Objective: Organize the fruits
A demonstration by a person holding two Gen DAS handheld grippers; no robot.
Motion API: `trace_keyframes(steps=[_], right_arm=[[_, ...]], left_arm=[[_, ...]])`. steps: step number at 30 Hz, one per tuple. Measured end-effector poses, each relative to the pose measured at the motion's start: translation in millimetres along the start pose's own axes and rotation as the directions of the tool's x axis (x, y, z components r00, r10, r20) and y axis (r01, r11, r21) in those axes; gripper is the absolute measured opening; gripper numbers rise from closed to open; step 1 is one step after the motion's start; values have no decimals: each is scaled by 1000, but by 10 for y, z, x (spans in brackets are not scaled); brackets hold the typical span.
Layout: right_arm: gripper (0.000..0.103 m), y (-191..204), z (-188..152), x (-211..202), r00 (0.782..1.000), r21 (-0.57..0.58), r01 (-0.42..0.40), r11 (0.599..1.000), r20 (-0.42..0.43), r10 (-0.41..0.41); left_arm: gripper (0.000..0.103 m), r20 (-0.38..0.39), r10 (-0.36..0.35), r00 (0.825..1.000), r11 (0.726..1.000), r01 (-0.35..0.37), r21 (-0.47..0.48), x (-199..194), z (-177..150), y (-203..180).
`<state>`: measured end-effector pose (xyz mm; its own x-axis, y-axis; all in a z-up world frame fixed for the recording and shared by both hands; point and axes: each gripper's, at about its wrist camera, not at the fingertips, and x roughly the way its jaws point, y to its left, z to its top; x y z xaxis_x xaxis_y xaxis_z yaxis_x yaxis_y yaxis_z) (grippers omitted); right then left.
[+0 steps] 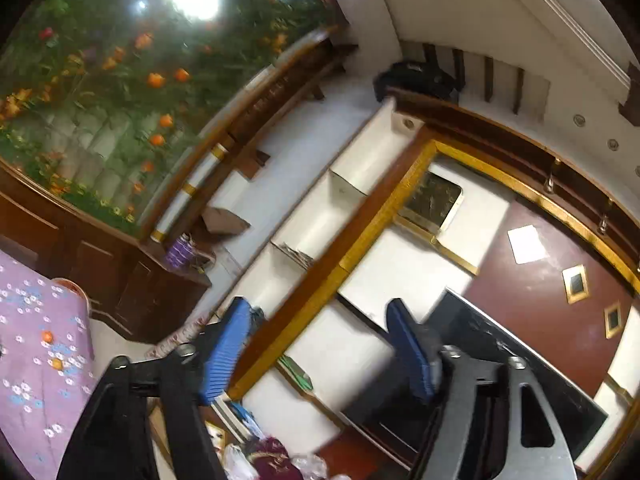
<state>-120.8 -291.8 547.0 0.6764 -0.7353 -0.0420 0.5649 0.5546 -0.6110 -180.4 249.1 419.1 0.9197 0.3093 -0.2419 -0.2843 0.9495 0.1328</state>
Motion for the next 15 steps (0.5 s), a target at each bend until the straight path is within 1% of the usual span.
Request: trace_keyframes(steps=[2, 4, 5, 6, 7, 9, 10, 11, 12, 13, 14, 15], right_arm=[[79, 168, -196, 18, 995, -2, -102, 995, 1, 102], [84, 497, -458, 45, 981, -35, -195, 980, -4, 195], [85, 786, -658, 37, 961, -70, -277, 958, -17, 276], [85, 930, -795, 52, 946, -84, -324, 942, -28, 323], [85, 1191, -978, 36, 919, -99, -395, 913, -49, 392], [85, 1791, -1415, -29, 833, -113, -553, 826, -109, 543], [85, 1946, -1625, 1, 795, -112, -606, 788, -127, 593], [85, 2187, -1802, -45, 751, -110, -659, 744, -142, 645], [85, 2365, -1973, -64, 716, -106, -698, 708, -151, 682], [85, 2654, -2177, -123, 661, -99, -749, 655, -163, 732], [85, 2871, -2312, -177, 620, -92, -784, 614, -170, 766], [85, 2985, -2432, -253, 595, -86, -803, 590, -169, 786]], left_arm=[[74, -8, -41, 999, 999, 41, -7, 39, -127, -96], [74, -34, -89, 995, 996, 89, -2, 107, -303, -242], [75, -53, -124, 991, 992, 124, -2, 159, -421, -332], [75, -69, -152, 986, 988, 152, -6, 201, -522, -405], [75, -93, -192, 977, 981, 191, -12, 260, -656, -510], [75, -142, -265, 954, 964, 263, -30, 376, -921, -725], [75, -163, -301, 940, 954, 297, -44, 416, -1054, -818], [74, -184, -338, 923, 941, 332, -62, 457, -1192, -920], [74, -206, -377, 903, 926, 368, -82, 514, -1353, -1038], [74, -222, -407, 886, 913, 396, -96, 542, -1494, -1137], [74, -243, -446, 861, 895, 432, -111, 605, -1659, -1291], [74, -261, -471, 843, 882, 456, -117, 665, -1775, -1411]])
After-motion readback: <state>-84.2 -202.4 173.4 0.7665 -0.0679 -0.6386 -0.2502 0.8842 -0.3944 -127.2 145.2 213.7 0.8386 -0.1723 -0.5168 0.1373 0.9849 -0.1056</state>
